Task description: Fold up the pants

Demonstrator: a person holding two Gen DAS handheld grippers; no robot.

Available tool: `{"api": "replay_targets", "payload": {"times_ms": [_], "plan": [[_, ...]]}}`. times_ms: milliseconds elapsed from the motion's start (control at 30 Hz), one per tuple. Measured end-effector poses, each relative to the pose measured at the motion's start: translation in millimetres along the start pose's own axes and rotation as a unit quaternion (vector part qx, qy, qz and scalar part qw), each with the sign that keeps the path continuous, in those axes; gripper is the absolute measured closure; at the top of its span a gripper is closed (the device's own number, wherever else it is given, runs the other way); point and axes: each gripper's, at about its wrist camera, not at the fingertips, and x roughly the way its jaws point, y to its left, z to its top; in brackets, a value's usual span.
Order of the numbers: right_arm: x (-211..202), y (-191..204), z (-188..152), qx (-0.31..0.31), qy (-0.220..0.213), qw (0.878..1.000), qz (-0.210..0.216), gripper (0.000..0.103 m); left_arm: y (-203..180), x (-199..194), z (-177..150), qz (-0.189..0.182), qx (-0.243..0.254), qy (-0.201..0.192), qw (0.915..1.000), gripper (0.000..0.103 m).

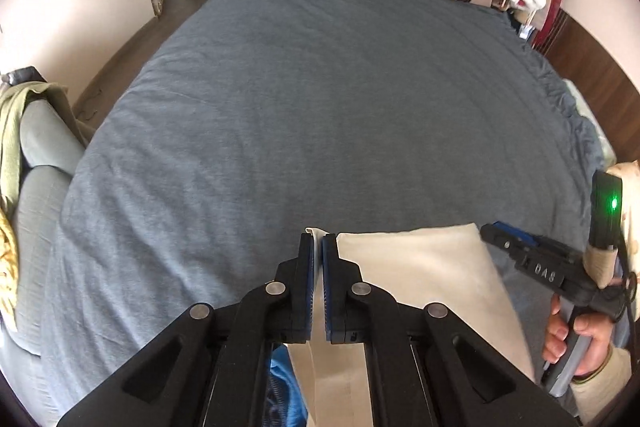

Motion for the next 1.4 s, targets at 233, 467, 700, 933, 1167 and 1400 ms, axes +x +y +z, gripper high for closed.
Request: {"api": "replay_targets", "payload": {"times_ms": [233,467,700,933,1167,1400], "plan": [[24,-21,-4,0.028,0.048,0.996,-0.069,0.076,3,4,-1,0.117,0.025,0.001,0.9928,0.075],[-24,-9,-12,0.003,-0.004,0.995,-0.100,0.076,-13,-56,-17,0.175,0.050,-0.073,0.9806,0.046],[-82,7,-24,0.000,-0.044,0.997,-0.062,0.063,-23,-100,-81,0.129,0.065,-0.065,0.9875,0.046],[-121,35,-79,-0.041,-0.039,0.997,-0.047,0.063,-11,-104,-133,0.052,0.052,-0.041,0.9964,0.046],[-120,46,-136,-0.001,-0.007,1.000,-0.013,0.063,-10,-93,-150,-0.034,0.059,-0.036,0.9970,0.047],[-109,37,-151,0.048,-0.002,0.999,-0.019,0.063,-12,-76,-157,-0.077,0.057,-0.020,0.9952,0.062]]}}
